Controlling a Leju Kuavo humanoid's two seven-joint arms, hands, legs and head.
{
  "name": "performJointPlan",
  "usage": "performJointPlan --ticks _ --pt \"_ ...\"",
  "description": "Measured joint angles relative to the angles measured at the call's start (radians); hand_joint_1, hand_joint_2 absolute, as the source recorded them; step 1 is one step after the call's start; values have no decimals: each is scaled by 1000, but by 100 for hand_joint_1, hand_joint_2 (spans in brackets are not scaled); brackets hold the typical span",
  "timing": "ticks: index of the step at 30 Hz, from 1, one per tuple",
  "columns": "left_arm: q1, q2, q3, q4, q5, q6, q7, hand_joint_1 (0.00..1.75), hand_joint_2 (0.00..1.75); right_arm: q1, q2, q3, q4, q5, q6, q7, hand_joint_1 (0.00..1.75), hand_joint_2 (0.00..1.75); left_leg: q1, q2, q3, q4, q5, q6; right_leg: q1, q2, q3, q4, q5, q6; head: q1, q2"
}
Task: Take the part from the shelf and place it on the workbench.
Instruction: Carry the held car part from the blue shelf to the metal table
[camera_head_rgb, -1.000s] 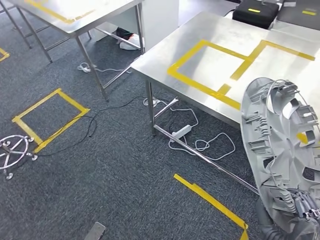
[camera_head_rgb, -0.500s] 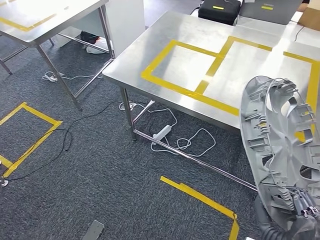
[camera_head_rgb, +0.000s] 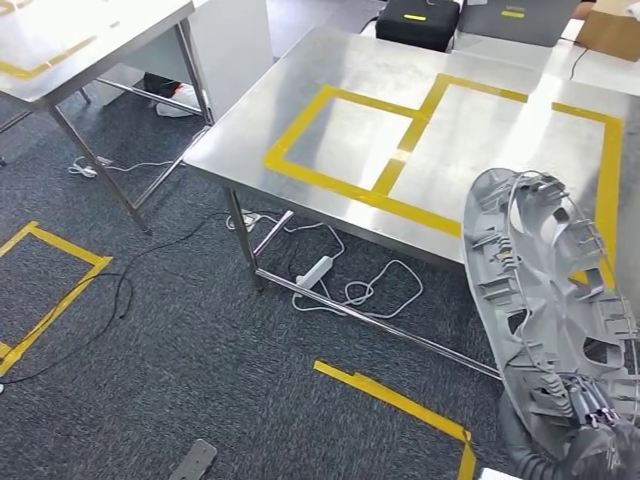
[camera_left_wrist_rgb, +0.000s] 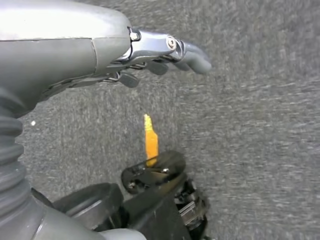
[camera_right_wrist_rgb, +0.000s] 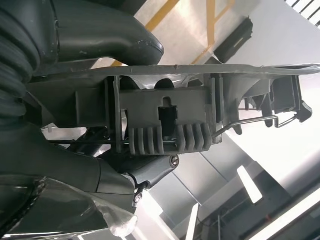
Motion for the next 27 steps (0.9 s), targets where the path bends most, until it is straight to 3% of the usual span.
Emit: performJointPlan --ticks 3,5,6,9,11,12,14,16,19,20,21,22,24,26,27 --pt "-2 0 6 1 -7 0 0 0 175 -8 -17 19 2 8 2 21 175 175 9 -1 -94 167 -72 -16 -3 1 18 -2 -8 -7 -4 0" --pt "1 0 10 1 -12 -1 2 0 175 -12 -24 28 2 11 3 33 175 175 15 -1 -150 234 -95 -23 -3 5 30 -2 -19 -8 -4 0" --pt "3 0 13 1 -15 -1 2 0 175 -13 -28 32 3 12 3 39 175 175 17 -1 -157 221 -79 -24 -4 7 39 -2 -26 -6 -4 0" --pt "4 0 22 2 -23 -3 6 0 175 -16 -38 44 4 17 5 51 175 175 17 -1 -116 55 42 -15 -4 10 65 -1 -52 4 -4 0" --pt "6 0 26 2 -27 -4 11 0 175 -21 -44 49 5 23 7 55 175 175 12 -2 -99 -5 63 -2 -3 13 75 2 -66 18 -4 0" --pt "8 -1 28 2 -29 -4 13 0 175 -23 -46 51 6 26 8 56 175 175 9 -2 -96 -9 53 6 -2 14 84 5 -68 25 -4 0" --pt "9 -2 31 2 -32 -5 14 0 175 -24 -52 54 6 30 9 60 175 175 11 -3 -78 -21 68 21 -3 14 94 14 -69 37 -4 0" --pt "6 -2 34 2 -34 -6 14 0 175 -27 -57 58 6 33 9 62 175 175 15 -3 -62 -29 73 31 -4 13 60 75 -90 46 1 0" --pt "3 -3 37 2 -34 -7 14 0 175 -32 -62 60 6 38 9 64 175 175 14 -3 -55 -31 62 38 -5 12 -61 248 -167 54 6 0" --pt "4 -3 38 2 -34 -8 14 0 175 -31 -63 61 6 39 9 65 175 175 13 -3 -50 -31 57 38 -6 12 -90 272 -183 55 6 0" --pt "5 -4 38 2 -35 -8 14 0 175 -31 -64 62 6 41 9 67 175 175 13 -3 -44 -31 51 38 -6 11 -103 262 -177 55 6 0" --pt "6 -4 39 2 -35 -9 14 0 175 -30 -65 63 7 43 9 70 175 175 12 -3 -36 -31 45 36 -5 10 -100 219 -145 54 6 0" --pt "6 -6 40 2 -37 -10 14 0 175 -30 -65 65 6 49 9 74 175 175 11 -2 -17 -30 30 31 -4 -1 -71 97 -49 46 6 0" --pt "5 -8 41 2 -39 -11 14 0 175 -30 -65 66 6 54 9 77 175 175 8 1 -6 -31 17 21 0 -14 -53 32 -18 34 6 0" --pt "5 -9 42 2 -40 -11 15 0 175 -29 -65 67 5 55 9 79 175 175 7 3 -2 -27 15 14 1 -14 -52 27 -22 26 6 0"
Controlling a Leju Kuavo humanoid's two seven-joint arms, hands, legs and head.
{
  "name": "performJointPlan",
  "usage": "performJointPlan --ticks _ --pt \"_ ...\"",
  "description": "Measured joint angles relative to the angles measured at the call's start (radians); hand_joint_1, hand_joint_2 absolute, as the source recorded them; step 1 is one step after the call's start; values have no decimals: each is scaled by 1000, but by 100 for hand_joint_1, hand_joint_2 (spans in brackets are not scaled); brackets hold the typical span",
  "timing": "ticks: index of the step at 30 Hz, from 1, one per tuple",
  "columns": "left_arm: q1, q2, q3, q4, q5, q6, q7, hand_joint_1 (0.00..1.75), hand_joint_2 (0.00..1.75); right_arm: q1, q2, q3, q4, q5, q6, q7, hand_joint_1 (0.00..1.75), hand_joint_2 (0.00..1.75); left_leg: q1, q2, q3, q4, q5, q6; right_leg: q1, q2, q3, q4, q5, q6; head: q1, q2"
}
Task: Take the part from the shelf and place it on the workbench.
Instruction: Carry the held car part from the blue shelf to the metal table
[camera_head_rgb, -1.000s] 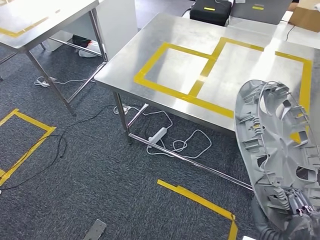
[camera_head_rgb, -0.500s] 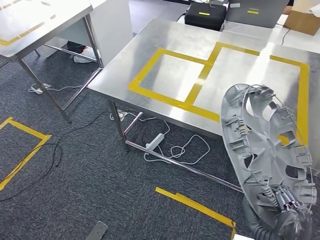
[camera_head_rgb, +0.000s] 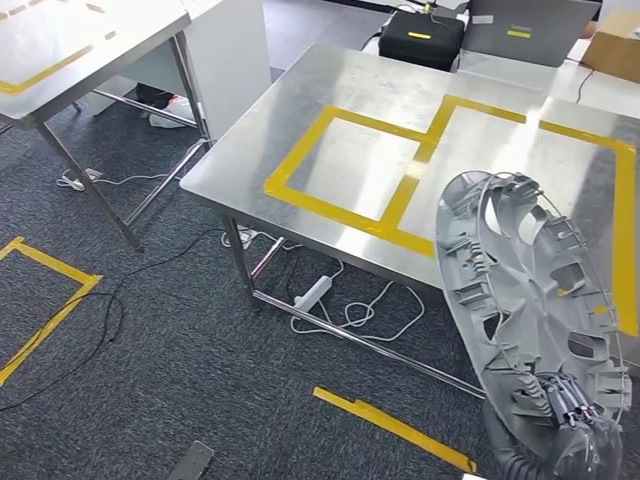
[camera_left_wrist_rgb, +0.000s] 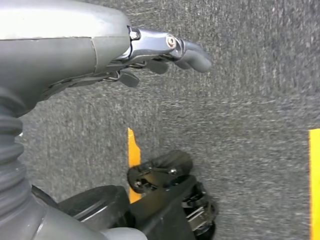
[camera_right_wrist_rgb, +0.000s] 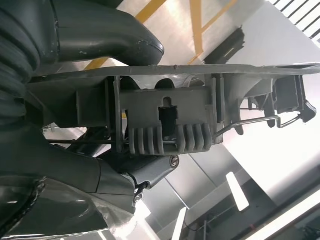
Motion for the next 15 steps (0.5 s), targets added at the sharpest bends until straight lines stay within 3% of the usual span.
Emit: performJointPlan --ticks 2,4,7,8,9,10,12,14,15 --pt "1 -1 2 0 -3 -1 0 0 175 3 0 0 -1 3 0 3 175 175 0 3 8 11 -5 -13 -3 11 16 -7 11 -14 -1 0" --pt "-1 -1 4 0 -4 -1 0 0 175 4 0 0 -2 5 0 4 175 175 2 2 -2 56 -35 -24 -8 22 37 -11 18 -23 -4 0" --pt "-4 -1 5 0 -5 -1 0 0 175 4 0 0 -3 7 0 4 175 175 9 1 -91 221 -122 -38 -9 42 51 -11 11 -28 -7 0" --pt "-3 -1 5 0 -5 -1 0 0 175 5 0 -1 -3 7 0 5 175 175 11 1 -117 258 -129 -41 -9 51 55 -10 7 -28 -7 0" --pt "-2 -1 5 0 -6 -2 0 0 175 6 0 -1 -3 7 -1 5 175 175 13 0 -129 261 -116 -42 -10 61 60 -10 1 -27 -7 0" --pt "-2 -1 5 0 -6 -2 0 0 175 7 0 -1 -3 7 -1 5 175 175 14 -2 -126 231 -84 -41 -10 72 68 -10 -5 -24 -7 0" --pt "-2 -1 6 0 -7 -2 0 0 175 8 0 0 -3 8 -2 5 175 175 16 -29 -95 116 4 -39 -14 91 82 -10 -18 -16 -6 0" --pt "0 0 9 1 -10 -3 0 0 175 6 0 -1 -3 8 -2 4 175 175 14 -62 -80 38 33 -31 -19 109 88 -10 -29 -4 -8 0" --pt "1 1 10 1 -12 -4 0 0 175 6 0 -1 -3 7 -2 3 175 175 11 -71 -79 27 29 -23 -21 117 90 -8 -31 3 -9 0"
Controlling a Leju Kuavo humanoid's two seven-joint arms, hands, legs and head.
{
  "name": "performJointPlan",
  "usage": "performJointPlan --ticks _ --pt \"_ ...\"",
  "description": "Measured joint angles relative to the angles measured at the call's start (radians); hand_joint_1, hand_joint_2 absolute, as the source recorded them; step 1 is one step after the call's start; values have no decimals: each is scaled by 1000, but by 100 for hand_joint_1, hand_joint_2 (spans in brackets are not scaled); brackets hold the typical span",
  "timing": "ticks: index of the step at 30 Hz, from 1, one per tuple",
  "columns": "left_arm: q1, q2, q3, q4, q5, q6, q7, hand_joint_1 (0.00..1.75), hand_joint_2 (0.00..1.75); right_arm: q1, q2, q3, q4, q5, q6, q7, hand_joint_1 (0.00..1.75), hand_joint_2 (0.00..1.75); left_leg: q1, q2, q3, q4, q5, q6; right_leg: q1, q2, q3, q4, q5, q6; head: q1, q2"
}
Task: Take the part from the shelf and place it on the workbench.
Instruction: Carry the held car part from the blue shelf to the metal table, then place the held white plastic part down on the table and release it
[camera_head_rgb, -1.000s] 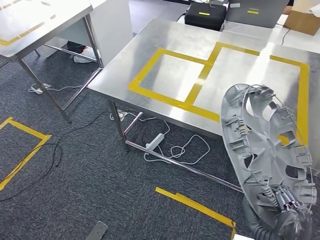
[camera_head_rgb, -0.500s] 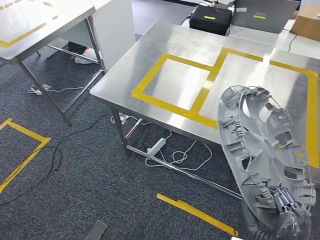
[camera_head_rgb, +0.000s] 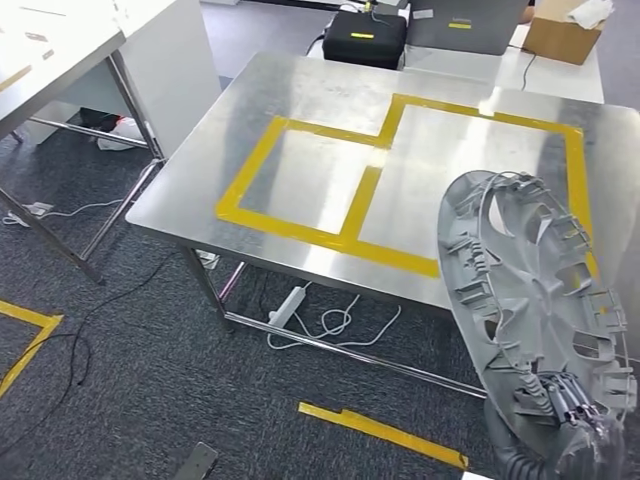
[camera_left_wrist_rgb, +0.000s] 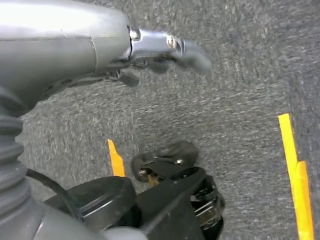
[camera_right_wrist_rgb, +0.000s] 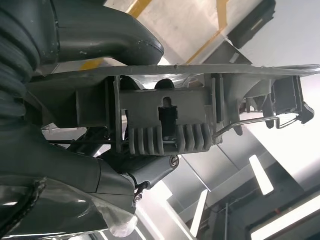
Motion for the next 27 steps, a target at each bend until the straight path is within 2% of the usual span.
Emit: performJointPlan --ticks 1,2,4,6,7,8,9,10,12,13,15,18,20,23,24,25,26,27 --pt "0 0 1 0 -2 -1 0 0 175 1 0 -1 0 -2 0 -1 175 175 -3 4 3 -8 -4 9 -2 5 5 2 1 7 -1 0" --pt "-1 -1 2 0 -5 -1 -1 0 175 3 0 -1 0 -4 0 -3 175 175 -3 9 15 -14 6 18 -3 5 5 5 -1 13 -1 0" --pt "-6 -1 3 0 -9 -3 -2 0 175 5 0 -2 0 -8 0 -7 175 175 -1 19 37 -29 5 31 0 -29 -9 41 -14 19 2 0" --pt "-10 -1 7 0 -12 -4 -3 0 175 1 0 -3 0 -10 1 -10 175 175 -1 29 50 -36 0 39 3 -72 -68 140 -55 25 6 0" --pt "-10 -1 8 0 -13 -4 -3 0 175 -1 0 -4 0 -11 1 -11 175 175 -3 35 52 -36 -5 41 3 -81 -110 200 -77 28 7 0" --pt "-9 -1 10 0 -13 -4 -3 0 175 -2 0 -4 0 -12 1 -11 175 175 -4 40 55 -36 -10 42 3 -86 -146 243 -87 30 6 0" --pt "-7 -2 11 0 -14 -5 -3 0 175 -1 0 -5 0 -12 2 -11 175 175 -5 45 60 -36 -15 42 3 -87 -168 259 -79 32 6 0" --pt "-6 -2 11 0 -14 -5 -3 0 175 0 0 -5 0 -13 2 -12 175 175 -6 47 67 -35 -21 42 4 -88 -171 238 -49 31 6 0" --pt "-6 -2 12 0 -16 -6 -3 0 175 1 0 -6 0 -14 4 -12 175 175 -6 50 85 -37 -34 39 6 -92 -135 126 36 24 6 0" --pt "-8 -2 13 0 -18 -7 -3 0 175 0 0 -7 0 -14 4 -13 175 175 -7 52 92 -37 -39 36 10 -95 -117 71 59 18 6 0" --pt "-10 -3 16 0 -21 -8 -3 0 175 -1 0 -10 -1 -15 6 -17 175 175 -8 55 97 -38 -45 26 17 -100 -96 18 64 6 5 0" --pt "-11 -4 21 0 -24 -10 -3 0 175 3 0 -12 -2 -17 10 -18 175 175 -9 58 96 -16 -44 9 16 -98 -76 -4 67 -11 5 0" --pt "-14 -3 25 0 -25 -11 -3 0 175 3 0 -13 -2 -18 13 -19 175 175 -8 59 62 58 -67 1 11 -98 -56 -12 61 -21 1 0" --pt "-15 -3 29 0 -29 -11 -3 0 175 1 0 -13 -2 -18 16 -19 175 175 -2 59 -37 225 -140 -11 9 -98 -37 -15 47 -28 -2 0" --pt "-14 -3 31 0 -31 -12 -3 0 175 2 0 -13 -2 -18 17 -19 175 175 0 59 -59 249 -143 -14 9 -96 -30 -15 42 -28 -2 0" --pt "-13 -3 33 0 -32 -12 -3 0 175 3 0 -13 -2 -18 18 -18 175 175 2 59 -66 240 -124 -15 9 -95 -22 -14 36 -27 -2 0" --pt "-13 -3 36 0 -33 -12 -3 0 175 3 0 -14 -2 -19 19 -18 175 175 3 59 -57 198 -85 -15 9 -94 -13 -14 29 -25 -2 0" --pt "-12 -2 37 0 -34 -12 -3 0 175 4 1 -14 -2 -19 20 -18 175 175 4 60 -38 133 -35 -13 8 -94 -4 -14 22 -21 -2 0"
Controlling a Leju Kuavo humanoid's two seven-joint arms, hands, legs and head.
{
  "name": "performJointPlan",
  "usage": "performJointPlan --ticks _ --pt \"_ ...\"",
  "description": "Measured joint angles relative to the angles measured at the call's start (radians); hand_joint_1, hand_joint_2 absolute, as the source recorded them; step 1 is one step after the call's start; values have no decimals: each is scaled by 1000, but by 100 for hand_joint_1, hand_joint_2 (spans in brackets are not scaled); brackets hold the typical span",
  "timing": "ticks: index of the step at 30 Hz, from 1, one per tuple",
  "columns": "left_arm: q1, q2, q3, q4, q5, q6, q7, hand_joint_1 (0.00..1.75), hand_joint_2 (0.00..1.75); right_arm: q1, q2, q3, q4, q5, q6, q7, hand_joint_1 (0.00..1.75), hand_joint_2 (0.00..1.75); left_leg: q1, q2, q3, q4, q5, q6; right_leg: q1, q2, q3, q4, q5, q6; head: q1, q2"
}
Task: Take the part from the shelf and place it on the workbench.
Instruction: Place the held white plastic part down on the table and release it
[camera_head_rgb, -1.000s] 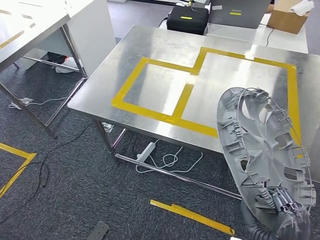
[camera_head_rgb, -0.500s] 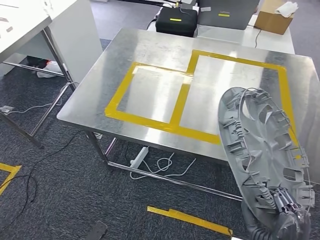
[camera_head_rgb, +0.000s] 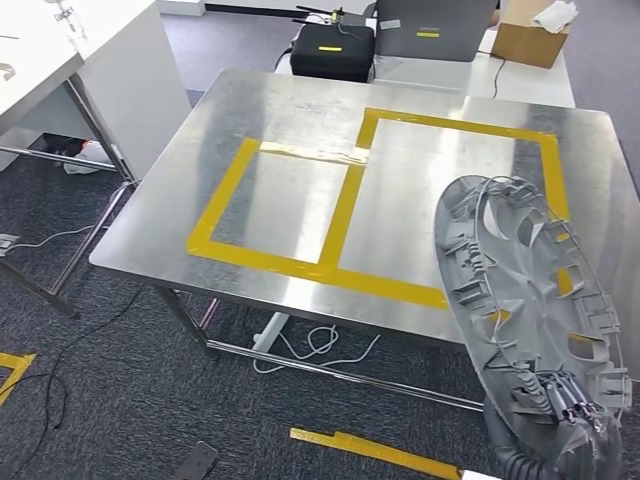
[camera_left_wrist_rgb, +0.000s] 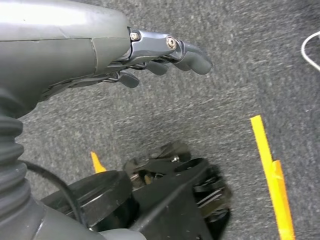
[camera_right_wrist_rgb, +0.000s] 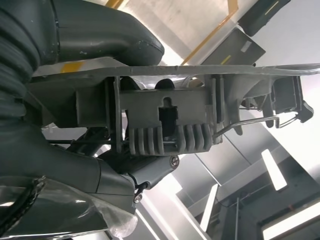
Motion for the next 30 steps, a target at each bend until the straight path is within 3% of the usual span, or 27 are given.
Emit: performJointPlan --ticks 1,3,5,7,9,12,13,14,16,18,20,23,26,28,29,30 --pt "0 0 2 0 -1 0 0 0 175 0 0 0 0 0 0 0 175 175 -1 0 19 -57 32 2 0 0 10 0 -7 5 0 0" --pt "0 1 5 0 -3 -1 0 0 175 -2 0 0 0 0 2 0 175 175 -6 1 40 -128 36 12 1 1 16 0 -19 19 -2 0" --pt "3 0 9 0 -8 -2 1 0 175 -1 0 0 0 -1 4 1 175 175 -9 1 48 -143 19 30 2 2 21 10 -19 35 -4 0" --pt "6 0 13 0 -12 -3 1 0 175 0 0 1 0 -2 5 2 175 175 -7 1 67 -153 35 47 0 1 21 31 -29 45 -2 0" --pt "2 0 17 0 -14 -3 1 0 175 -2 0 1 -1 -1 5 1 175 175 -6 2 80 -158 37 54 -1 -1 -23 105 -72 49 2 0" --pt "0 -1 22 0 -21 -5 0 0 175 -5 0 0 -1 -1 6 2 175 175 -9 2 88 -158 25 59 -1 -1 -138 259 -137 55 5 0" --pt "2 -2 24 0 -24 -6 1 0 175 -3 0 1 -1 -1 7 2 175 175 -11 1 95 -158 19 59 -1 -1 -159 265 -133 54 5 0" --pt "3 -2 26 0 -27 -6 1 0 175 -2 0 1 0 -1 7 3 175 175 -12 0 104 -158 12 59 0 -1 -163 238 -107 51 5 0" --pt "5 -4 30 0 -33 -6 1 0 175 0 0 1 0 0 7 4 175 175 -15 0 123 -159 -5 56 5 -3 -142 127 -10 36 4 0" --pt "5 -8 33 0 -34 -7 1 0 175 1 0 1 -1 0 7 6 175 175 -16 -1 132 -160 -18 49 14 -6 -125 49 43 21 4 0" --pt "5 -9 35 0 -37 -8 1 0 175 4 1 1 -1 1 8 8 175 175 -17 -1 140 -159 -20 36 18 -5 -120 30 48 9 5 0" --pt "5 -10 38 -1 -42 -9 1 0 175 6 1 0 -1 2 7 10 175 175 -17 1 134 -117 -28 17 11 -3 -82 11 55 -6 2 0" --pt "2 -10 40 -1 -43 -8 1 0 175 3 1 0 -1 4 7 11 175 175 -10 2 40 46 -95 0 8 -4 -55 5 41 -15 -5 0" --pt "5 -10 41 -1 -44 -8 1 0 175 5 1 0 -1 3 7 12 175 175 -6 2 -12 110 -118 -4 8 -2 -40 5 27 -15 -6 0" --pt "7 -10 42 -1 -44 -8 2 0 175 6 1 0 -1 3 7 13 175 175 -5 2 -16 96 -98 -3 8 -1 -30 5 20 -14 -6 0" --pt "8 -10 44 -1 -45 -8 2 0 175 6 1 0 -1 3 7 14 175 175 -4 2 -5 48 -57 0 8 0 -19 5 12 -12 -6 0"
